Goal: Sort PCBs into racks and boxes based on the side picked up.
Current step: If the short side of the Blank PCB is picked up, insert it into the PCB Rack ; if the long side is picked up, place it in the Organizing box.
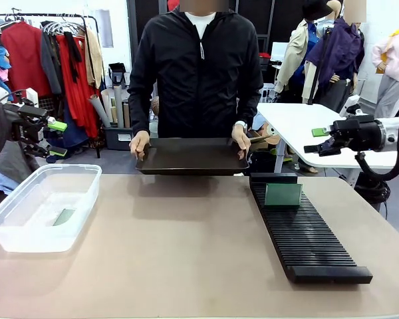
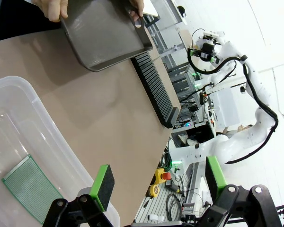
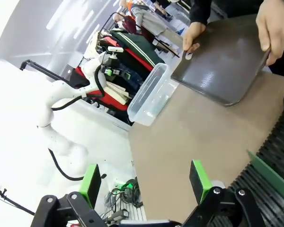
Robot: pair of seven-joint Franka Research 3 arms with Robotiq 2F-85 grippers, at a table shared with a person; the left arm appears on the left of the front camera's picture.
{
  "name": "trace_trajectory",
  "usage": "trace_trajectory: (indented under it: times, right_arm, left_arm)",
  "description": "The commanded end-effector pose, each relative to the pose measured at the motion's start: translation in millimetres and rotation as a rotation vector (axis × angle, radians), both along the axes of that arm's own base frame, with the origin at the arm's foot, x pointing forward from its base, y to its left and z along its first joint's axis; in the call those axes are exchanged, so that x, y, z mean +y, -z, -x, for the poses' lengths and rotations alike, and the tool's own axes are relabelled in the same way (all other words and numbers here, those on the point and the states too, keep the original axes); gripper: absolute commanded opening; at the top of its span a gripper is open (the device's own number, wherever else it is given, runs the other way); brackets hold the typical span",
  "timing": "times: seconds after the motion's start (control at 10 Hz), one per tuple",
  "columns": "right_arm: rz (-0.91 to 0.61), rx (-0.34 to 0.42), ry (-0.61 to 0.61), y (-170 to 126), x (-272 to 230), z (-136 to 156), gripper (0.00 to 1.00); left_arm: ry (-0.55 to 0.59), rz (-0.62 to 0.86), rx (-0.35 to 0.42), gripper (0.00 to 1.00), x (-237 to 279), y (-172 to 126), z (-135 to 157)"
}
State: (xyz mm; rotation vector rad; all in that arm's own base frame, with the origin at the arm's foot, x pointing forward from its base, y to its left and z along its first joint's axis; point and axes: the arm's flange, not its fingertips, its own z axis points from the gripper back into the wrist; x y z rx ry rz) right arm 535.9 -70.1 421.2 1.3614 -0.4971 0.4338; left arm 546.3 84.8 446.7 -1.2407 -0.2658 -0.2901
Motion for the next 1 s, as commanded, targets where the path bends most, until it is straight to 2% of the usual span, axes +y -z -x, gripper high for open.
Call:
trace_trajectory:
  times: [0.0, 0.2, 0.3, 0.9]
  right_arm:
    - [0.015, -0.006, 0.01, -9, 6, 30, 1.0]
    - [-0.04, -0.024, 0.007, -12, 9, 38, 1.0]
    - [-0.005, 0.0, 0.005, -6, 3, 22, 1.0]
    - [-0.005, 0.0, 0.005, -6, 3, 22, 1.0]
  left_arm:
    - [-0.002, -0.001, 0.0, 1.0, 0, -3, 0]
    - [-0.002, -0.001, 0.0, 1.0, 0, -3, 0]
    - [-0.002, -0.001, 0.0, 1.0, 0, -3, 0]
    - [-0.002, -0.001, 0.0, 1.0, 0, -3, 0]
